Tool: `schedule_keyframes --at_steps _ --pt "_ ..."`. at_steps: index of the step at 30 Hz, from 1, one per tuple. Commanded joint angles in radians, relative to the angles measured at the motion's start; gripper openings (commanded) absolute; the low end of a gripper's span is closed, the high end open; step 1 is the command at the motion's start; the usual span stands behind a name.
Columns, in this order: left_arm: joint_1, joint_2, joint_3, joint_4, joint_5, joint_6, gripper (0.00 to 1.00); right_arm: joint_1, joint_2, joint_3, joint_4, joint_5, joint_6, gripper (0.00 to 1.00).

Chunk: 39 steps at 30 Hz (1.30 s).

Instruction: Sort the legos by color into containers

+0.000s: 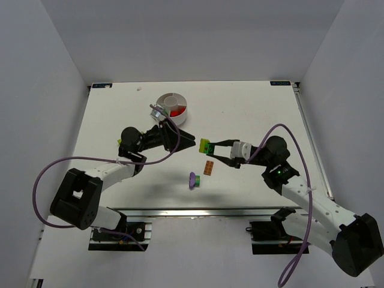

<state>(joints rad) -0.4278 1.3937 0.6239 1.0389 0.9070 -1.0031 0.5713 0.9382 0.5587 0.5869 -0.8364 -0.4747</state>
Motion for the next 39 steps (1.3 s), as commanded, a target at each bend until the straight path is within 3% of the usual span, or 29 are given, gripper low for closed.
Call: schedule_keyframes --at_steps 1,29,35,39 --pt "-0.006 0.007 -0.01 0.208 0.061 -0.135 0.82 0.047 0.016 0.004 0.065 0.04 -0.011 0.0" --pt "-0.042 0.047 0.016 0.191 0.121 -0.15 0.74 0.11 0.059 0.063 0.137 0.036 0.088 0.0" --pt "-0.042 0.048 0.019 0.207 0.127 -0.166 0.67 0.11 0.054 0.06 0.143 0.039 0.087 0.0" --pt "-0.049 0.056 0.023 0.223 0.144 -0.181 0.54 0.11 0.054 0.058 0.143 0.037 0.085 0.0"
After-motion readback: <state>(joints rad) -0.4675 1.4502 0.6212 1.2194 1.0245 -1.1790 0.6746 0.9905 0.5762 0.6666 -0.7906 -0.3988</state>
